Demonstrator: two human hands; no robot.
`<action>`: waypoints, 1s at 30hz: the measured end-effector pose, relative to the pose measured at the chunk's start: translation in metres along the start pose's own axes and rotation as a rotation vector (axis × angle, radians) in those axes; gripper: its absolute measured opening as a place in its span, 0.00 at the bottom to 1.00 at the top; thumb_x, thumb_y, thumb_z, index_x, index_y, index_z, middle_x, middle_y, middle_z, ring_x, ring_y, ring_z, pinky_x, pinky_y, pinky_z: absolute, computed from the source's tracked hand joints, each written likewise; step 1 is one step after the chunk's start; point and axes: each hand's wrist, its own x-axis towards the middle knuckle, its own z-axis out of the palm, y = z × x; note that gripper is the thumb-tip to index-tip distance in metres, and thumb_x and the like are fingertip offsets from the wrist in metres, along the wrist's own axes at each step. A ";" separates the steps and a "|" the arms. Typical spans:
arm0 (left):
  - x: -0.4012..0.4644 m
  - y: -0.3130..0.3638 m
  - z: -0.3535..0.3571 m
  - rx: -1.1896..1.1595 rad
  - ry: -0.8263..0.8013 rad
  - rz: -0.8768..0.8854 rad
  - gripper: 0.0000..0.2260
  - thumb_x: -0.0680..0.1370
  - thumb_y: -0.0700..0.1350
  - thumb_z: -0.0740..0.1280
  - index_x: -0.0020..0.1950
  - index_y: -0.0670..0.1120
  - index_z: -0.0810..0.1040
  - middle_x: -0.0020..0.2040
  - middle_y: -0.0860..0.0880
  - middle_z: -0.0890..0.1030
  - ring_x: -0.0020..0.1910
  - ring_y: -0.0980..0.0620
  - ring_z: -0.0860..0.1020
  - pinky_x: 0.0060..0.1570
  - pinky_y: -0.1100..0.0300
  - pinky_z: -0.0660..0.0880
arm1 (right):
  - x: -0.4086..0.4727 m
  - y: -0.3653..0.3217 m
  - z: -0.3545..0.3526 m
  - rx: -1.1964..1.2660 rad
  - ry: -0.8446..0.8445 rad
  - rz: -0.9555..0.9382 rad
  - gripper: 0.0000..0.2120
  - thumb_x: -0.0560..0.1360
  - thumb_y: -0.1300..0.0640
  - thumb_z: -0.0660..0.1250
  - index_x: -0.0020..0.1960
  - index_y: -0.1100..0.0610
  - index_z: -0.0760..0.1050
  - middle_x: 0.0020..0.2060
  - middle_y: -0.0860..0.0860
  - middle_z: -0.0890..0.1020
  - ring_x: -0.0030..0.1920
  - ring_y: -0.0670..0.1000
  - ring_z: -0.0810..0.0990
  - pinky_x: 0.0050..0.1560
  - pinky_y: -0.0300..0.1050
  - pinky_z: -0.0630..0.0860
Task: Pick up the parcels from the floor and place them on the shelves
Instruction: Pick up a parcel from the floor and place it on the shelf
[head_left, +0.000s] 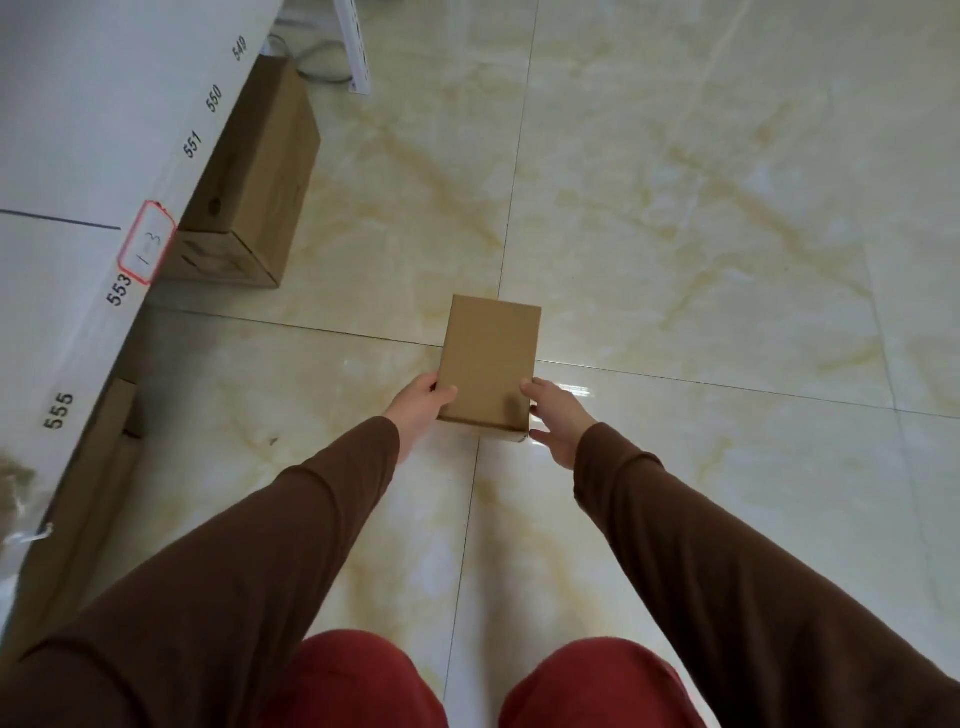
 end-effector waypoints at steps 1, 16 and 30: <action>-0.016 0.015 0.001 -0.026 0.017 0.022 0.17 0.84 0.44 0.63 0.74 0.48 0.72 0.67 0.51 0.78 0.64 0.51 0.75 0.59 0.59 0.66 | -0.019 -0.012 -0.002 0.005 0.016 -0.041 0.21 0.83 0.50 0.61 0.75 0.52 0.70 0.68 0.47 0.77 0.72 0.53 0.72 0.71 0.53 0.69; -0.375 0.363 0.035 -0.148 0.110 0.430 0.09 0.83 0.41 0.65 0.63 0.47 0.71 0.65 0.49 0.81 0.59 0.54 0.79 0.65 0.58 0.73 | -0.406 -0.282 -0.066 0.154 0.138 -0.599 0.17 0.81 0.58 0.64 0.69 0.55 0.70 0.66 0.51 0.80 0.68 0.53 0.79 0.70 0.53 0.75; -0.573 0.588 0.079 -0.090 0.123 0.828 0.24 0.82 0.50 0.67 0.77 0.60 0.69 0.66 0.55 0.76 0.63 0.53 0.78 0.63 0.55 0.77 | -0.632 -0.443 -0.151 0.135 0.215 -1.030 0.23 0.81 0.57 0.65 0.75 0.51 0.71 0.69 0.46 0.78 0.69 0.49 0.77 0.67 0.48 0.76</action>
